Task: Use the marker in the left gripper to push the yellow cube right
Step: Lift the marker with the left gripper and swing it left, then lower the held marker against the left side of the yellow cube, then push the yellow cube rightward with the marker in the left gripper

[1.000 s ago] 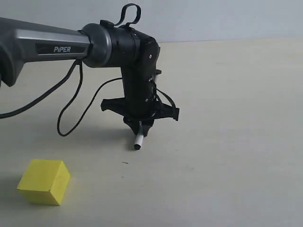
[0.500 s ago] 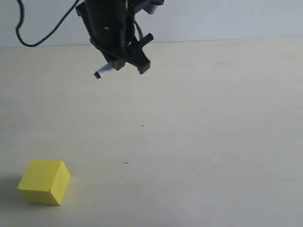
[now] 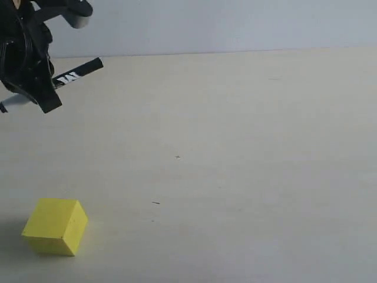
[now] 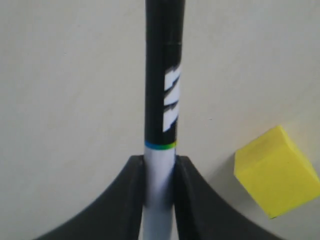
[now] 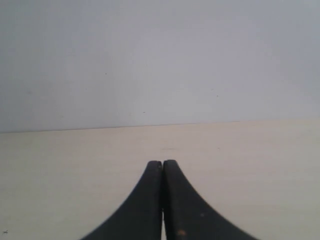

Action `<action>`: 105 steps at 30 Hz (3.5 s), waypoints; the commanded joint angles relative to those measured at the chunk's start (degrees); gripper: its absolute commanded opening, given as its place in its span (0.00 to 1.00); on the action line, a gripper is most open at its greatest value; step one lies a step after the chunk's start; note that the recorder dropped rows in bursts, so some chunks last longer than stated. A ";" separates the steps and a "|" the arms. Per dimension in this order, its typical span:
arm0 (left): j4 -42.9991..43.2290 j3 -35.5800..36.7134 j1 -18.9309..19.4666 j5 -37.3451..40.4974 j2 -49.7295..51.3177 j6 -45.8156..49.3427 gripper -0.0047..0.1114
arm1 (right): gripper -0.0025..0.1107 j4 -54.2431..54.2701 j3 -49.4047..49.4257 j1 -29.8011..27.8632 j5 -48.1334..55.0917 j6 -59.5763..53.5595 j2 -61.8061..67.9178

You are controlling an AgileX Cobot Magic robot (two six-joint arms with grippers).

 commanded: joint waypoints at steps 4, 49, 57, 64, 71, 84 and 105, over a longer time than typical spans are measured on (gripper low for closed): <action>-7.17 7.07 3.36 -0.40 -3.29 19.03 0.04 | 0.02 -0.09 0.26 0.05 -0.27 -0.28 -0.27; -6.71 35.54 34.42 -20.73 1.89 65.05 0.04 | 0.02 -0.09 0.26 0.05 -0.27 -0.18 -0.27; -6.71 35.06 25.68 -23.78 2.71 58.88 0.04 | 0.02 -0.09 0.26 0.05 -0.27 -0.18 -0.27; -5.97 34.08 20.84 -22.36 2.95 57.54 0.04 | 0.02 -0.09 0.26 0.05 -0.27 -0.26 -0.27; 2.00 34.08 24.65 -15.44 2.95 54.24 0.04 | 0.02 -0.09 0.26 0.05 -0.27 -0.14 -0.27; -2.04 33.89 12.96 -16.26 2.84 54.72 0.04 | 0.02 -0.09 0.26 0.05 -0.27 -0.14 -0.27; -10.13 32.69 14.77 -11.20 2.84 57.01 0.04 | 0.02 -0.09 0.26 0.05 -0.27 -0.07 -0.27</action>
